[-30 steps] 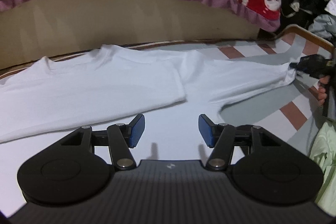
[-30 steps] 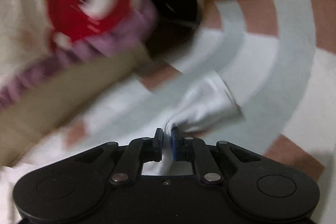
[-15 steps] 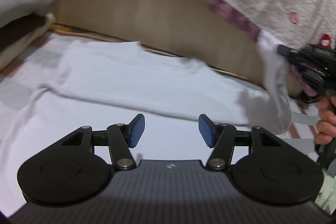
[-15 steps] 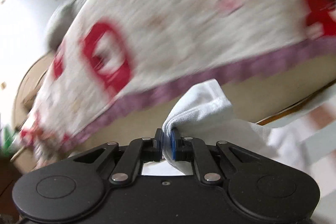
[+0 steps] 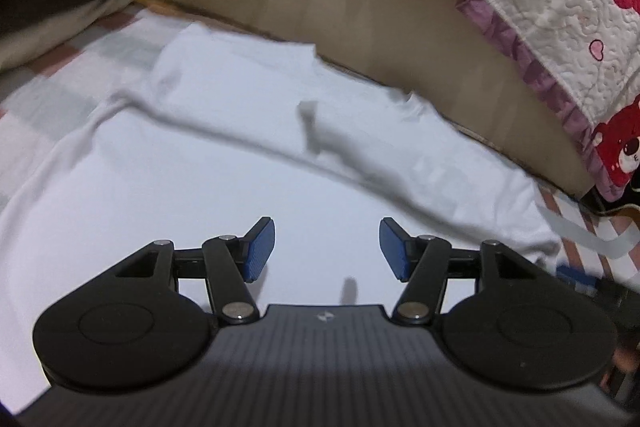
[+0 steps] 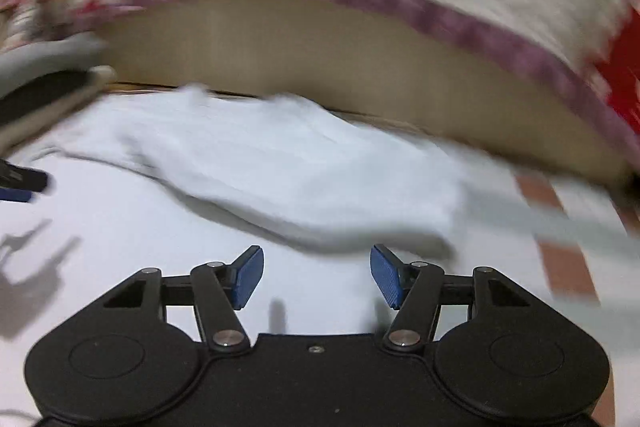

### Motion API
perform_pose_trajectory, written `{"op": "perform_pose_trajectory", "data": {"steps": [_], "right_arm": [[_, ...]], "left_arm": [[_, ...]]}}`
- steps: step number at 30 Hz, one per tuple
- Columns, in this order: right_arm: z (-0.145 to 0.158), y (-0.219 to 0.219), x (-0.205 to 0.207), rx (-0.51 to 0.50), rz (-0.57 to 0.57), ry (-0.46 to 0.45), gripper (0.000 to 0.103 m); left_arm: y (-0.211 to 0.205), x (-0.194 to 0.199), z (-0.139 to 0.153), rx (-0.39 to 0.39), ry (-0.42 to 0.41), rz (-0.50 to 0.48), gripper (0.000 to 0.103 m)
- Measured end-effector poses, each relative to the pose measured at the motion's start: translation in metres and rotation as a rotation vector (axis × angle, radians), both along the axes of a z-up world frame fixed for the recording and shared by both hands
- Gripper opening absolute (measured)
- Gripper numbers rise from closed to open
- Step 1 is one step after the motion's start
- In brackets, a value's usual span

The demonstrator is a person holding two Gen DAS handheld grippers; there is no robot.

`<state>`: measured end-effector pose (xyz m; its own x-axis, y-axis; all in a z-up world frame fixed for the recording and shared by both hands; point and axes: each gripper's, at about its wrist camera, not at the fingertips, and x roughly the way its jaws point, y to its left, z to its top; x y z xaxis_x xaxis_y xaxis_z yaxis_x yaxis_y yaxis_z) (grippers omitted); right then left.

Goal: Fold clothes

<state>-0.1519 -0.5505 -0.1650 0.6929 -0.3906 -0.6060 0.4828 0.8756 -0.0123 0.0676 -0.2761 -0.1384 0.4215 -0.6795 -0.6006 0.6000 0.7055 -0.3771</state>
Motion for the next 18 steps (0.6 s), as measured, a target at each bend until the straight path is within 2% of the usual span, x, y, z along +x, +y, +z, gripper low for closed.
{"op": "perform_pose_trajectory", "data": {"steps": [2,4,7,13,16,17,18], "right_arm": [[-0.005,-0.015,-0.006,0.078,-0.083,-0.010,0.065],[-0.010,-0.024,-0.005,0.137,-0.106,-0.018,0.065],[-0.017,-0.028,0.002,0.112,-0.162,-0.012,0.067],[-0.025,-0.039,0.012,0.099,-0.252,-0.052,0.070],[-0.026,-0.044,0.017,0.082,-0.248,-0.049,0.069],[-0.027,-0.044,0.018,0.071,-0.240,-0.051,0.068],[-0.028,-0.044,0.019,0.061,-0.231,-0.054,0.068]], "left_arm": [[-0.015,0.009,0.002,-0.026,-0.012,0.009,0.062],[-0.033,0.028,0.000,-0.037,-0.007,0.027,0.063],[-0.062,0.063,-0.006,0.005,0.002,0.065,0.063],[-0.107,0.100,-0.030,0.073,0.133,-0.007,0.064],[-0.116,0.090,-0.033,0.077,0.079,-0.016,0.064],[-0.120,0.084,-0.032,0.110,0.037,-0.039,0.047],[-0.124,0.079,-0.032,0.148,-0.005,-0.066,0.009]]}}
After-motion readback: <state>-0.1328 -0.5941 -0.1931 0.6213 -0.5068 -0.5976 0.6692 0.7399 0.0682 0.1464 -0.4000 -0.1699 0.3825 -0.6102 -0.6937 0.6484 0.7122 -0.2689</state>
